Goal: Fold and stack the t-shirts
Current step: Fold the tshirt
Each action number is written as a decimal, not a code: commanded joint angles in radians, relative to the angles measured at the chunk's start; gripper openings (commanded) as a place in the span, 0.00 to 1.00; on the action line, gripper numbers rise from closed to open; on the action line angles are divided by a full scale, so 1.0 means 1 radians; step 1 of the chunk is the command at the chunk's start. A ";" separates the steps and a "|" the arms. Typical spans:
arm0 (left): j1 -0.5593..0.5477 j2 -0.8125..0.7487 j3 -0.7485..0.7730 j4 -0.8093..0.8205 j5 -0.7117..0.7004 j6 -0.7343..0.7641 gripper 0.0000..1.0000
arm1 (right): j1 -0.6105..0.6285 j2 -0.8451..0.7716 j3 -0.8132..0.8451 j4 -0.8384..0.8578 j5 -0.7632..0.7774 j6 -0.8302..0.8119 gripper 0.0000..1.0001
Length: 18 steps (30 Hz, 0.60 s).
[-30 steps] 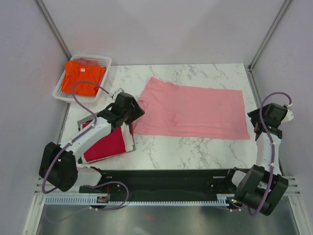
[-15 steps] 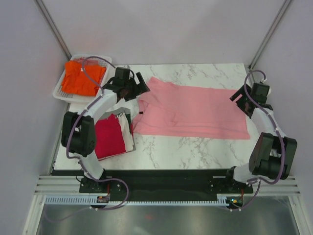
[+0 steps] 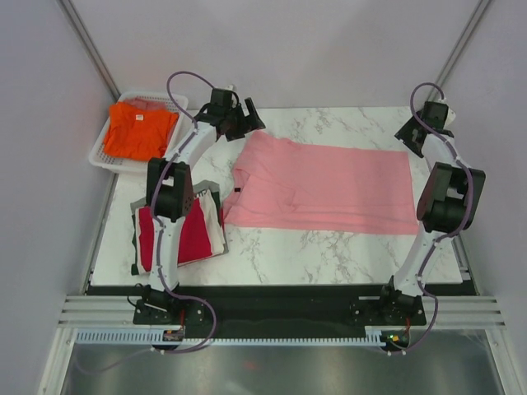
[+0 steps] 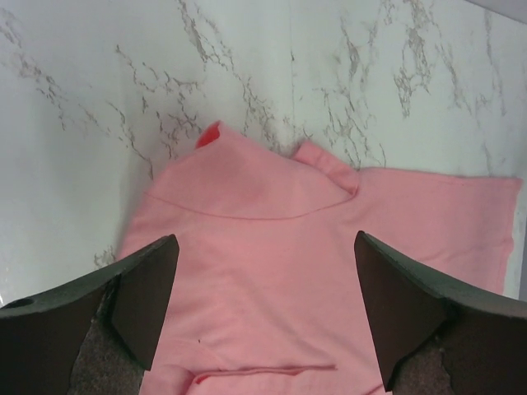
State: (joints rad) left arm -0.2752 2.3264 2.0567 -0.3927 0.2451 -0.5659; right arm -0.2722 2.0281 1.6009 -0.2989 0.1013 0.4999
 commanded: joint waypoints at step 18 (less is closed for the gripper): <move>0.021 0.209 0.237 -0.008 0.042 0.027 0.93 | -0.007 0.293 0.234 -0.049 0.094 -0.031 0.53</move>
State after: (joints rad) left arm -0.2573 2.5114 2.2353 -0.4282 0.2485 -0.5579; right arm -0.2760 2.2944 1.7943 -0.3553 0.1917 0.4690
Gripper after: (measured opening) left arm 0.937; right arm 0.554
